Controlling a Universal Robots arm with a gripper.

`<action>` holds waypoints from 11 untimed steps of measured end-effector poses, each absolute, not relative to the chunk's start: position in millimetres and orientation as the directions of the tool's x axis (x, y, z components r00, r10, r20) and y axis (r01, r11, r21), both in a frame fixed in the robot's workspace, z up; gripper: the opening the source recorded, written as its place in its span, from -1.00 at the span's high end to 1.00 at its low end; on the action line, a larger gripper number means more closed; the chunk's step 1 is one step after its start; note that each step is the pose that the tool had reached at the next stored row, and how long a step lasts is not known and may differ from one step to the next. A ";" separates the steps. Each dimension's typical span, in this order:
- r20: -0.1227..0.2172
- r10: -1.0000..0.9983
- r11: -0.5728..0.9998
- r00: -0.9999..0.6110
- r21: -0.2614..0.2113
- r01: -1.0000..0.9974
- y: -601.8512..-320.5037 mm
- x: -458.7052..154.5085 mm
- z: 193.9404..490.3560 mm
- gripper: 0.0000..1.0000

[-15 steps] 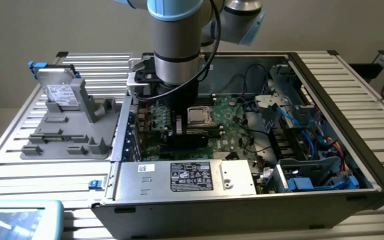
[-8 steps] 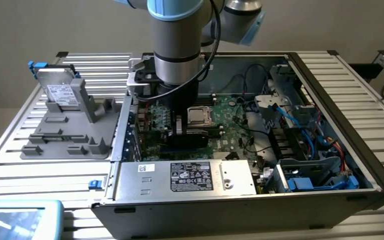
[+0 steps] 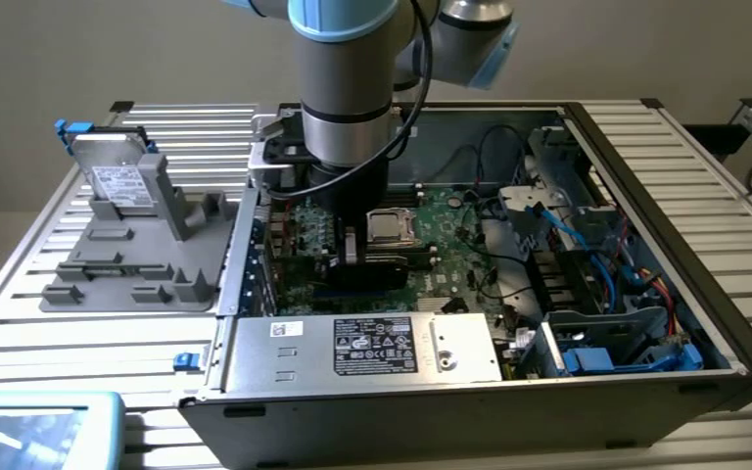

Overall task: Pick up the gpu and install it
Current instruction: 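Insert the gpu into the slot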

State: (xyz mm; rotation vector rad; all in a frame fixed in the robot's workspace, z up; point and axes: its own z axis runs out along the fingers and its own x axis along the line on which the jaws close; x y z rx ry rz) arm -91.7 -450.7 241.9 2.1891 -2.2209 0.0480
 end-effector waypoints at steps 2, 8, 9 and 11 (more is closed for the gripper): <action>0.038 -0.999 0.013 -0.014 -0.006 -1.000 -450.8 -91.7 242.0 0.44; 0.036 -0.999 0.007 -0.007 -0.006 -1.000 -451.3 -91.8 242.0 0.44; 0.036 -0.999 0.007 -0.007 -0.006 -1.000 -451.3 -91.8 242.0 0.44; 0.036 -0.999 0.006 -0.007 -0.006 -1.000 -451.3 -91.8 242.0 0.44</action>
